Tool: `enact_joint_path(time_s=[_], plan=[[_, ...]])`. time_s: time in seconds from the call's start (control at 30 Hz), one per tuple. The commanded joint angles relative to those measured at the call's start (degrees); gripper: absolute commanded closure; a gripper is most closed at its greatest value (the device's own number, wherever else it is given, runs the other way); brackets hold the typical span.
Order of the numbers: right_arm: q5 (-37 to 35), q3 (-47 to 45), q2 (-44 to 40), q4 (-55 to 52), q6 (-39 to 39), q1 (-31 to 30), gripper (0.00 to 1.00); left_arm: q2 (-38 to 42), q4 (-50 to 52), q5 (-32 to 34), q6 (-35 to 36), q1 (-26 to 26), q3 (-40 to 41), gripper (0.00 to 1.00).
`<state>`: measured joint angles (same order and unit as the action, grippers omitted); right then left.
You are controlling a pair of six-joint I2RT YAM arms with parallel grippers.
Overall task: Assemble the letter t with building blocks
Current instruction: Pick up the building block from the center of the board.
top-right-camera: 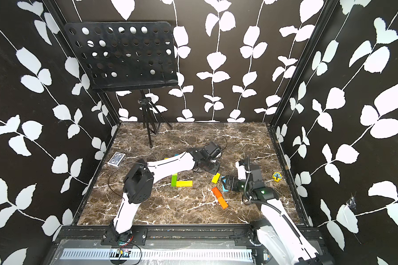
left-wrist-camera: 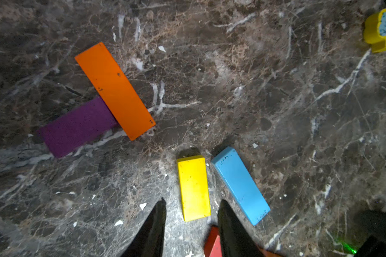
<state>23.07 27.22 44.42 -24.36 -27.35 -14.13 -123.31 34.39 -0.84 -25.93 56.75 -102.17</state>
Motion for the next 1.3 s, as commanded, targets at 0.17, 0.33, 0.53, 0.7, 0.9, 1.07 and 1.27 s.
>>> enact_joint_path(time_s=[0.17,0.33,0.53,0.7,0.9,1.07,1.27], plan=[[0.80,-3.33,-7.27,-3.56,-2.57,-1.19,0.11,-2.50,0.60,0.61,-1.39,2.64,-1.18,0.58],[0.66,-3.66,-9.17,-4.95,-2.19,-1.25,0.10,-3.25,1.67,2.32,-2.29,4.00,-0.96,0.57],[1.00,-3.72,-9.51,-5.64,-1.64,-1.24,0.09,-3.88,3.22,4.36,-2.10,4.35,-0.86,0.56],[0.77,-3.86,-10.23,-5.88,-1.62,-1.17,0.08,-4.02,3.74,5.59,-1.36,4.60,-1.19,0.54],[0.79,-3.94,-9.92,-5.49,-1.49,-1.17,0.08,-4.79,4.21,6.28,-0.66,4.66,-1.55,0.54],[0.84,-3.86,-9.62,-5.50,-1.20,-1.17,0.08,-5.43,4.06,5.81,-0.95,4.66,-2.22,0.54],[0.93,-4.06,-9.62,-5.18,-1.13,-1.18,0.07,-6.42,5.27,7.24,-0.41,4.64,-3.43,0.53]])
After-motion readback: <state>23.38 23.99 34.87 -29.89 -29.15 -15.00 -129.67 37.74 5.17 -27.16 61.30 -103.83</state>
